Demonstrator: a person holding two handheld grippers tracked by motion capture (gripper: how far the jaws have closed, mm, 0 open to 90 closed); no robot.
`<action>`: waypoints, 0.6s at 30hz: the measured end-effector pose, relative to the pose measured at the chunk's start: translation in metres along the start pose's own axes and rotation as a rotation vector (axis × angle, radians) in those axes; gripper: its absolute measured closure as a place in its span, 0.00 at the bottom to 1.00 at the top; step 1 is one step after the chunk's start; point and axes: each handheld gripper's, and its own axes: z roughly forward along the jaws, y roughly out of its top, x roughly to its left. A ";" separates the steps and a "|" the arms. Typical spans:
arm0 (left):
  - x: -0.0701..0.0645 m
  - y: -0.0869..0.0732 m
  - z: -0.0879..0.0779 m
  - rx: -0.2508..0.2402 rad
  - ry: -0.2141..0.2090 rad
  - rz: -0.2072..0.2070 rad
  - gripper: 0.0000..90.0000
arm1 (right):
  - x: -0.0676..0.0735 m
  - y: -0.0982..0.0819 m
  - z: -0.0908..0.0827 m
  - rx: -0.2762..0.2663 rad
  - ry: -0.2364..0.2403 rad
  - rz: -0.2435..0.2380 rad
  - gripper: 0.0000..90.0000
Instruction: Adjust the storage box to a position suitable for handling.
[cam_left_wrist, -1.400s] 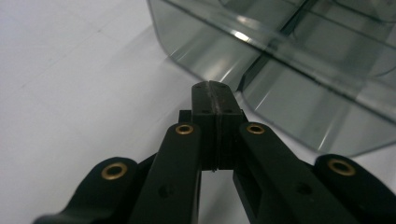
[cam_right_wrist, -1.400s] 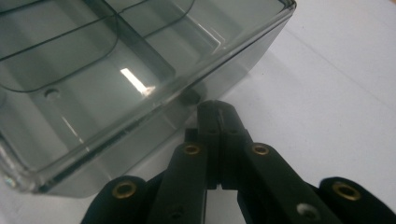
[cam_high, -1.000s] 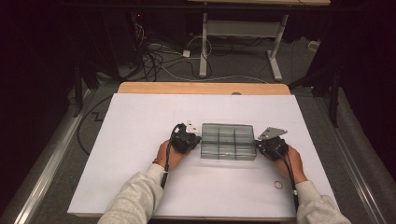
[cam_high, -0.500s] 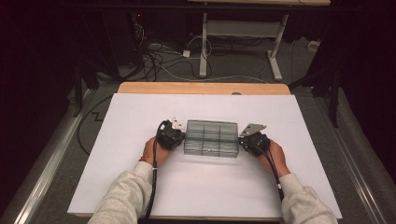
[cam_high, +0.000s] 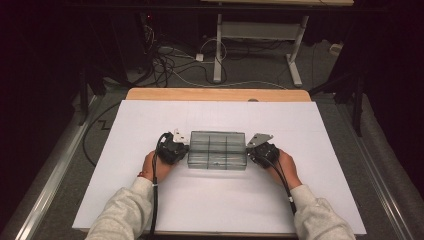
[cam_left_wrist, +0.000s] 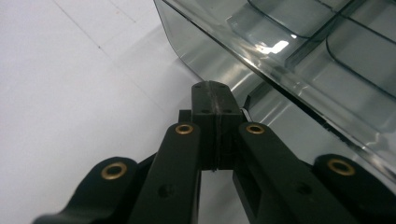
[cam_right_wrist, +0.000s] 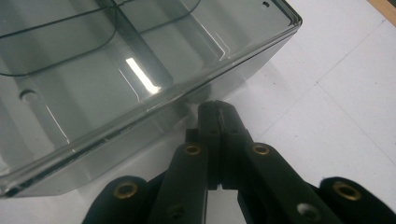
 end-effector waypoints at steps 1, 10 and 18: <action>0.000 -0.001 -0.001 0.001 -0.006 -0.001 0.97 | 0.001 0.000 0.000 -0.001 -0.001 -0.001 1.00; -0.006 -0.006 -0.006 -0.001 -0.004 0.023 0.97 | 0.004 -0.001 -0.004 -0.013 -0.003 -0.003 1.00; -0.010 -0.009 -0.008 -0.008 -0.002 0.031 0.97 | 0.004 -0.002 -0.006 -0.005 0.005 -0.012 1.00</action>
